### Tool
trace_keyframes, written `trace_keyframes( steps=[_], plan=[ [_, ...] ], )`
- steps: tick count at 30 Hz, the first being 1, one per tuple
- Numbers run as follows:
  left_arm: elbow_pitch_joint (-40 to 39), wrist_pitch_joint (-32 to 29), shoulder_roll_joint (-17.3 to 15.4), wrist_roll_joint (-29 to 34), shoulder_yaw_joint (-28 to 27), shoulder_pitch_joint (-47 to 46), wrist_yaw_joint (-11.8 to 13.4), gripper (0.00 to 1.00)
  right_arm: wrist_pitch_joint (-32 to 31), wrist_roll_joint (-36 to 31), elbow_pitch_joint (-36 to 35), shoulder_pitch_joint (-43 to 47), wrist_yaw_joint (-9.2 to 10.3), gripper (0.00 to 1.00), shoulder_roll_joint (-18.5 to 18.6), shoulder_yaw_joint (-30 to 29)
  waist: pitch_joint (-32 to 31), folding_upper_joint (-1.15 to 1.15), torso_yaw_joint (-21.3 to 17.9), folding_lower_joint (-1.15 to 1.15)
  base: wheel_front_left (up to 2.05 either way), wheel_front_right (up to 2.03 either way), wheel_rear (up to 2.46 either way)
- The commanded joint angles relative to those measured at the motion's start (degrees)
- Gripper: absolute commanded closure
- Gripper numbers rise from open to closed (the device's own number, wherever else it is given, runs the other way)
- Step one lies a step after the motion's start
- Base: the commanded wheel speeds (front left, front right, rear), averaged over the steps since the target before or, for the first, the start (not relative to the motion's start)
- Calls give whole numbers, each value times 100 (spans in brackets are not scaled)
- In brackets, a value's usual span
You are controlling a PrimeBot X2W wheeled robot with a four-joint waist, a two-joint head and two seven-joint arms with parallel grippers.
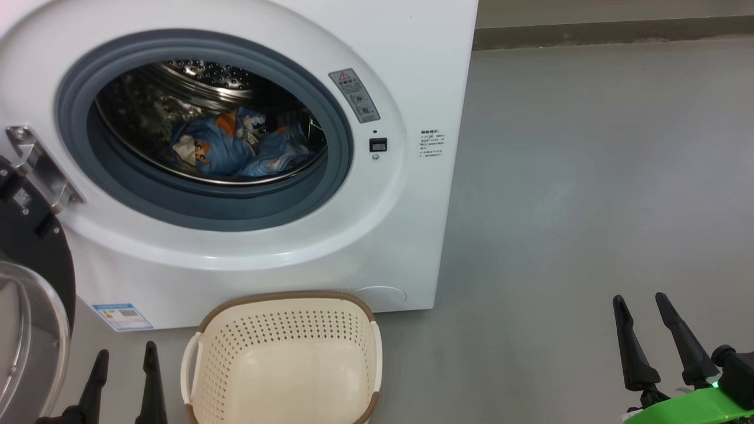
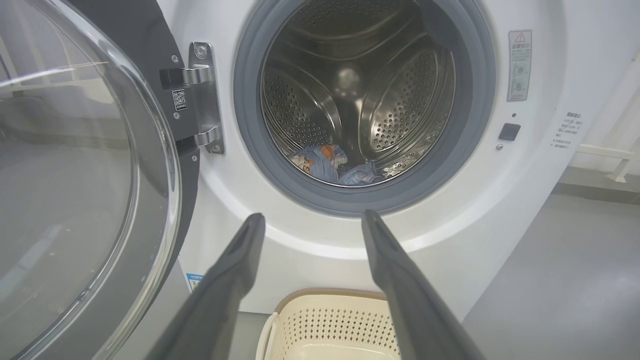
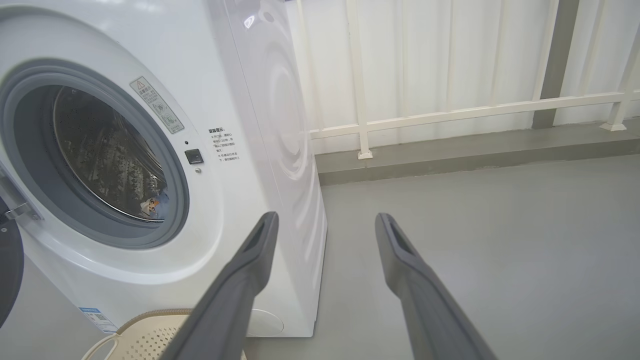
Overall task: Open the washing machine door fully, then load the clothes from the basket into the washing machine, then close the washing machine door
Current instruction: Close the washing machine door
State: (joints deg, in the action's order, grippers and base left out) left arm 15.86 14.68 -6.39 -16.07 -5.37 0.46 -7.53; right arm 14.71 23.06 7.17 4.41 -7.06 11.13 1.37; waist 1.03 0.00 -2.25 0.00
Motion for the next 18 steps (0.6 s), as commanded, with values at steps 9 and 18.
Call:
trace_keyframes(
  steps=[9, 18],
  plan=[
    [-190, 32, -126, -51, -156, -40, 4, 0, 29, -24, -134, -47, -43, 0, 91, 60, 5, 0, 15, 0, -100, 100, 0],
    [-315, 32, -148, -117, -112, 0, 4, 0, 29, -16, -131, -43, -43, 0, 86, 57, 14, 0, 38, 0, -27, 27, 0]
  ],
)
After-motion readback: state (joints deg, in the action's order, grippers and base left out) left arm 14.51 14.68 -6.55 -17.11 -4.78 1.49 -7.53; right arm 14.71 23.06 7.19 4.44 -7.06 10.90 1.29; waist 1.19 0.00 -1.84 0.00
